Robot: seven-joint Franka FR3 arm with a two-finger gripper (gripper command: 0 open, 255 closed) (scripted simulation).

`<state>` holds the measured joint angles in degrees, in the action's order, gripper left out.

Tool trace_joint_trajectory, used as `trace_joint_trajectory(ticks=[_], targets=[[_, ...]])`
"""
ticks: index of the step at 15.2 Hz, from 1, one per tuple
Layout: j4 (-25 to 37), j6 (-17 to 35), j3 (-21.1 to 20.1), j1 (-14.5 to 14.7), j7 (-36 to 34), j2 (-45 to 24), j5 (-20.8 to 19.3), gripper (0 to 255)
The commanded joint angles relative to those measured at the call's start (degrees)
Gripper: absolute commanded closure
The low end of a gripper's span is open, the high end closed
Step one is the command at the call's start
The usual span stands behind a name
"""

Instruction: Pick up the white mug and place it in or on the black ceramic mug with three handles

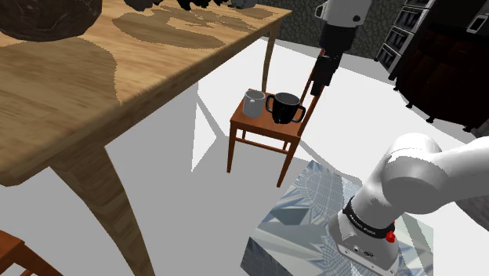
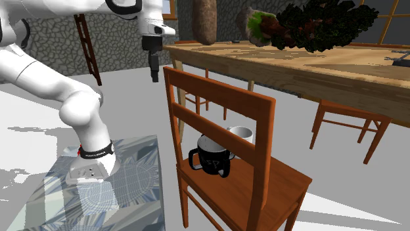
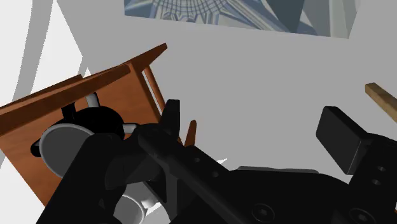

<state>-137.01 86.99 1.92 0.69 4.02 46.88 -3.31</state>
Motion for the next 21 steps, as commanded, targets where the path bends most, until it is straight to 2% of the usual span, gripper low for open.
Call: trace_joint_trajectory(ticks=[1, 12, 21], targets=[[0.0, 0.0, 0.0, 0.0, 0.0, 0.0, 0.0, 0], [3.31, 17.86, 7.13, -2.17, 4.73, -19.24, -2.38, 0], [12.74, 28.24, 12.23, -3.12, 9.85, -37.8, 0.3, 0]])
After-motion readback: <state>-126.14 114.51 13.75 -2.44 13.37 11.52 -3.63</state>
